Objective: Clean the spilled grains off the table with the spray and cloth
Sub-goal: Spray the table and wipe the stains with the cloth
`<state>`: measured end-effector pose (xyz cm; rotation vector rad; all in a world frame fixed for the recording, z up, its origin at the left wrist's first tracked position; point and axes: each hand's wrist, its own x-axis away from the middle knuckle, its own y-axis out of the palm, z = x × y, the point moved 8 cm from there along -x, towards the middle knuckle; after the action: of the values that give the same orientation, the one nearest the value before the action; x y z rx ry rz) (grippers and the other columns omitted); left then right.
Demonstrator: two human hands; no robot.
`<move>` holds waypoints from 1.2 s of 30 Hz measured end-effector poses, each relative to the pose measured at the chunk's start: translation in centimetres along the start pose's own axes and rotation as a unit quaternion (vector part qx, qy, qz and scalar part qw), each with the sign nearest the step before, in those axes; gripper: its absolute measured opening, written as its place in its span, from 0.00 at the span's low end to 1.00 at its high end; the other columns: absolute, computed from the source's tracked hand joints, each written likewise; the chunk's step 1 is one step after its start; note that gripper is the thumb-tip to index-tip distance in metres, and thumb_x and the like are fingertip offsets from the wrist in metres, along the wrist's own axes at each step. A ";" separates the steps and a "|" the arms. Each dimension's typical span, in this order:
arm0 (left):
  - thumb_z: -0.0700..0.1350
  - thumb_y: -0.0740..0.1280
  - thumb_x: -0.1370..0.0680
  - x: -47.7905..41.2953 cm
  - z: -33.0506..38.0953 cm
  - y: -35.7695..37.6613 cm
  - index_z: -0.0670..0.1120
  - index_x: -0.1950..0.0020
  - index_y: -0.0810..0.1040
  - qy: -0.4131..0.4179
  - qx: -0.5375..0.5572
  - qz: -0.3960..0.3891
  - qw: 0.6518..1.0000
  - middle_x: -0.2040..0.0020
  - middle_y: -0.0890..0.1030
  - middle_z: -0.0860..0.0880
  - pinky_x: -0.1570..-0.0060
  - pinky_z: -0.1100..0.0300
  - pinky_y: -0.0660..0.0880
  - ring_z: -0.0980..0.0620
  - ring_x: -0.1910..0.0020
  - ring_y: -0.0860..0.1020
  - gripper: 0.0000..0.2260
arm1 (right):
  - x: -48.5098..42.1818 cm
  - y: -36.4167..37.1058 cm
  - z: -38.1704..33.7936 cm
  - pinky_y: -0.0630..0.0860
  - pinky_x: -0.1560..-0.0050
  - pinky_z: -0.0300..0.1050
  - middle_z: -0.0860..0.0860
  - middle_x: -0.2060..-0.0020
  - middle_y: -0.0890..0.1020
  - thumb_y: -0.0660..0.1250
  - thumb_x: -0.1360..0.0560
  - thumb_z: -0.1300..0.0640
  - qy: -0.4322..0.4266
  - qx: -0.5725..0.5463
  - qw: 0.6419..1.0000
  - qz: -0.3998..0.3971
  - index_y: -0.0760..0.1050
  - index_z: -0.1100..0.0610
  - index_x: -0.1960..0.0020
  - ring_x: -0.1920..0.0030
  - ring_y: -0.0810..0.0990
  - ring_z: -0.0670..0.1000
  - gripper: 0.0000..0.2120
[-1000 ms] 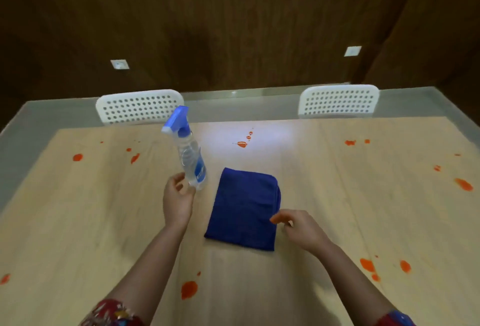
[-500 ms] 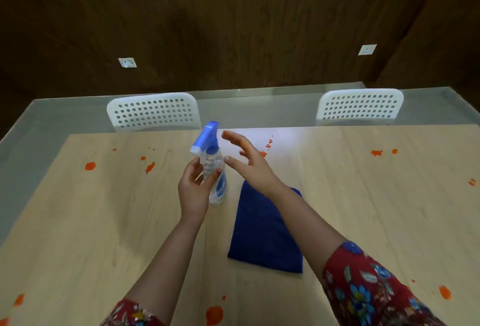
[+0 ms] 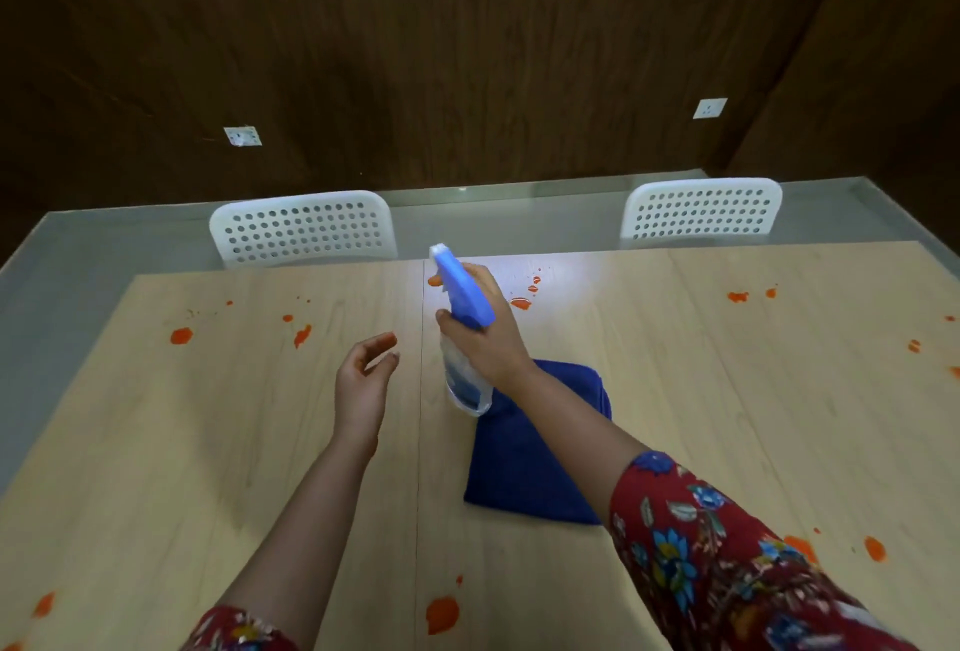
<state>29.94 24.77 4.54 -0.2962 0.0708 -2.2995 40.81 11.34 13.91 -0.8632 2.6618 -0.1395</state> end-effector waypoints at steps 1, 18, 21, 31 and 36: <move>0.40 0.65 0.21 0.1 0.0 0.2 0.47 0.38 0.78 -0.004 -0.006 0.006 1.000 0.41 0.80 0.54 0.36 0.51 0.72 0.54 0.40 0.76 0.12 | 0.3 -0.6 -0.1 0.74 0.48 0.31 0.52 0.47 0.76 0.65 0.26 0.65 0.007 -0.038 0.999 0.031 0.71 0.53 0.40 0.49 0.77 0.43 0.17; 0.46 0.65 0.21 10.7 -0.2 33.2 0.50 0.32 0.72 0.039 -0.211 -0.335 0.917 0.33 0.72 0.53 0.42 0.60 0.68 0.56 0.38 0.70 0.17 | 9.7 -37.2 3.5 0.76 0.64 0.42 0.54 0.58 0.79 0.64 0.22 0.66 0.056 0.099 0.967 0.228 0.74 0.59 0.45 0.63 0.78 0.52 0.08; 0.49 0.69 0.24 12.9 -1.8 39.3 0.49 0.26 0.64 0.064 -0.310 -0.363 0.876 0.24 0.63 0.48 0.30 0.56 0.61 0.49 0.25 0.60 0.28 | 8.9 -41.9 6.2 0.73 0.69 0.42 0.49 0.64 0.80 0.65 0.21 0.51 0.166 0.178 0.948 0.206 0.78 0.55 0.48 0.73 0.74 0.50 0.08; 0.64 0.67 0.29 16.2 -8.4 43.3 0.55 0.22 0.33 0.101 -0.517 -0.429 0.734 0.26 0.26 0.52 0.29 0.49 0.31 0.51 0.26 0.28 0.50 | 7.7 -48.8 12.6 0.75 0.70 0.44 0.56 0.63 0.81 0.60 0.23 0.36 0.355 0.176 0.903 0.164 0.72 0.60 0.66 0.74 0.76 0.54 0.27; 0.65 0.66 0.29 16.3 -8.5 43.7 0.56 0.23 0.32 0.102 -0.531 -0.423 0.727 0.27 0.25 0.53 0.29 0.49 0.31 0.52 0.27 0.27 0.50 | 9.0 -51.2 13.8 0.75 0.67 0.45 0.54 0.65 0.80 0.60 0.23 0.36 0.374 0.167 0.894 0.184 0.72 0.59 0.64 0.73 0.77 0.53 0.26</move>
<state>48.69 -17.20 -6.95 -0.7589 1.7331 -2.8986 67.04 -35.32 8.31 -0.1817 3.2732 -0.9769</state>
